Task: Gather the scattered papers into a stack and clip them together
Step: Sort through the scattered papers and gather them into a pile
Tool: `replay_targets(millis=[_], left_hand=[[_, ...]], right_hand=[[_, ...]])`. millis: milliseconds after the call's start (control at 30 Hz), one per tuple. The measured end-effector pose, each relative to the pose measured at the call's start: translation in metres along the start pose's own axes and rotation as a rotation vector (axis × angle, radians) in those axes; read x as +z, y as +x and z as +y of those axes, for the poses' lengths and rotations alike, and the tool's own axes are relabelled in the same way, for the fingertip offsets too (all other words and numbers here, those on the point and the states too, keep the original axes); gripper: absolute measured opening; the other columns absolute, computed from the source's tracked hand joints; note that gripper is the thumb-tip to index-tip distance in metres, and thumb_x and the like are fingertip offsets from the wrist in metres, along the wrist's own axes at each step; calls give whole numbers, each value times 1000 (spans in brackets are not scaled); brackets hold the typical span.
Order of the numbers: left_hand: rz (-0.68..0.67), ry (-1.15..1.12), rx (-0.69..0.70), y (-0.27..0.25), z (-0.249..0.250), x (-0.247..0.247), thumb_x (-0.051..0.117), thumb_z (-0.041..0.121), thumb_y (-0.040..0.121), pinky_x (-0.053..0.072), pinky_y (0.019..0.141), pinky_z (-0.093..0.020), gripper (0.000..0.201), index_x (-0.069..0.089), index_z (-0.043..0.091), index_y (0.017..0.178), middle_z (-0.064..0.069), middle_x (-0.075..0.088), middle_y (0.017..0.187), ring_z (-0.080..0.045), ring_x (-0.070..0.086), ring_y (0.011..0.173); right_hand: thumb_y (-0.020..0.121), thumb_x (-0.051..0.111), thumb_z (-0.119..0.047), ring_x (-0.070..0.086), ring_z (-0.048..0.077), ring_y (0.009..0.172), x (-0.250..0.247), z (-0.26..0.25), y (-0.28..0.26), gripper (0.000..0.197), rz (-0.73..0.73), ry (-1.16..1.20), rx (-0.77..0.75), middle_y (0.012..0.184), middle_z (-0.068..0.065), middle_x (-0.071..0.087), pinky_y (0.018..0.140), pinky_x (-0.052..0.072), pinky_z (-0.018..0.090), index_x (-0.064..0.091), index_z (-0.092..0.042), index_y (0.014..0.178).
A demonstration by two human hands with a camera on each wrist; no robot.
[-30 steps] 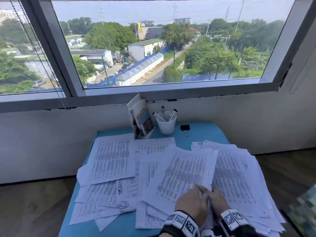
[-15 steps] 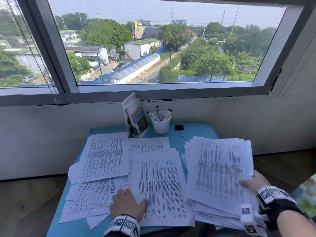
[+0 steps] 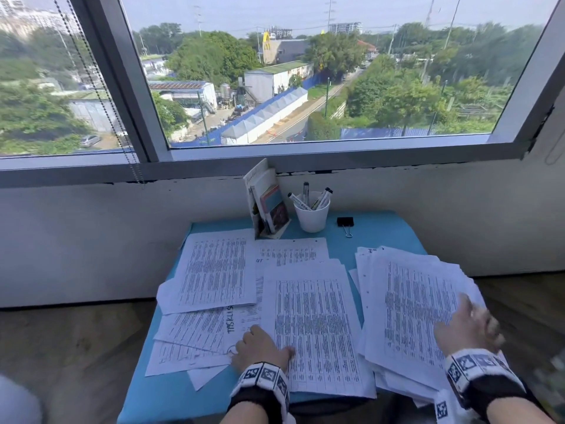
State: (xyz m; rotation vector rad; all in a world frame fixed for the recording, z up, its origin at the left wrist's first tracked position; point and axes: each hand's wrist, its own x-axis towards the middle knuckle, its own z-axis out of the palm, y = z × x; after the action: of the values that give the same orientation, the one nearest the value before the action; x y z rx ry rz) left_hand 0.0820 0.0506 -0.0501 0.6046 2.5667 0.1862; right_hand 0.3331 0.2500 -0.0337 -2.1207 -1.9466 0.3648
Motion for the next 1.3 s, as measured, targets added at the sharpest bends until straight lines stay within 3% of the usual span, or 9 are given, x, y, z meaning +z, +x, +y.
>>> replay_targets(millis=[200, 333, 467, 567, 667, 767, 867, 1033, 1300], left_hand=[[139, -418, 113, 6, -9, -4, 40, 20, 98, 48, 74, -31, 15, 51, 15, 106, -2, 57, 89, -21, 56, 78], [356, -839, 226, 17, -23, -25, 41, 21, 100, 37, 51, -27, 15, 52, 14, 92, -4, 53, 65, -19, 46, 52], [359, -1143, 276, 27, -27, -40, 45, 26, 98, 38, 50, -32, 16, 53, 12, 94, -8, 51, 63, -18, 40, 47], [203, -1035, 431, 21, -14, -39, 50, 31, 95, 42, 51, -33, 11, 53, 22, 89, -14, 63, 78, -19, 50, 52], [182, -737, 498, 24, -3, -33, 54, 43, 91, 51, 72, -30, 25, 48, 28, 109, 2, 59, 111, -14, 62, 88], [294, -311, 342, 48, -13, -27, 55, 44, 88, 35, 105, -35, 60, 31, 22, 139, -2, 33, 142, -20, 37, 130], [248, 8, 243, 71, -24, -31, 53, 43, 86, 24, 114, -40, 75, 15, 21, 147, -7, 14, 154, -25, 14, 143], [87, 172, 267, 104, -22, -40, 52, 33, 90, 36, 108, -42, 75, 7, 24, 149, -4, 2, 159, -26, 21, 143], [221, 399, 365, 107, -1, -62, 35, 3, 93, 50, 80, -32, 36, 44, 12, 127, -5, 63, 113, -23, 63, 100]], right_hand=[[90, 54, -20, 39, 23, 127, 24, -54, -66, 48, -360, 279, -393, 139, 4, 35, 105, 35, 36, 40, -24, 136], [87, 62, -32, 56, 16, 99, 32, -76, -83, 49, -473, 568, -329, 123, 2, 48, 83, 51, 35, 45, -23, 131], [72, 71, -52, 60, 25, 108, 37, -90, -85, 83, -782, 862, -192, 126, 8, 58, 93, 49, 46, 35, -17, 138], [57, 85, -42, 68, 37, 94, 32, -95, -80, 73, -821, 1112, -62, 99, 17, 72, 90, 50, 54, 60, -3, 113], [79, 71, -24, 61, 30, 88, 31, -84, -66, 32, -519, 1001, 35, 88, 10, 67, 90, 47, 42, 61, -4, 102], [87, 64, -22, 54, 26, 77, 42, -60, -55, 26, -475, 776, 116, 83, 12, 60, 76, 43, 35, 57, 1, 97], [86, 66, -22, 45, 18, 53, 52, -47, -55, 29, -530, 643, 96, 59, 6, 48, 53, 36, 27, 50, -5, 70], [83, 68, -21, 43, 18, 55, 52, -49, -49, 35, -536, 629, 80, 59, 6, 45, 50, 28, 28, 44, -11, 61], [83, 69, -27, 49, 20, 58, 62, -46, -42, 29, -531, 594, 60, 65, 7, 52, 52, 33, 27, 52, -6, 73]])
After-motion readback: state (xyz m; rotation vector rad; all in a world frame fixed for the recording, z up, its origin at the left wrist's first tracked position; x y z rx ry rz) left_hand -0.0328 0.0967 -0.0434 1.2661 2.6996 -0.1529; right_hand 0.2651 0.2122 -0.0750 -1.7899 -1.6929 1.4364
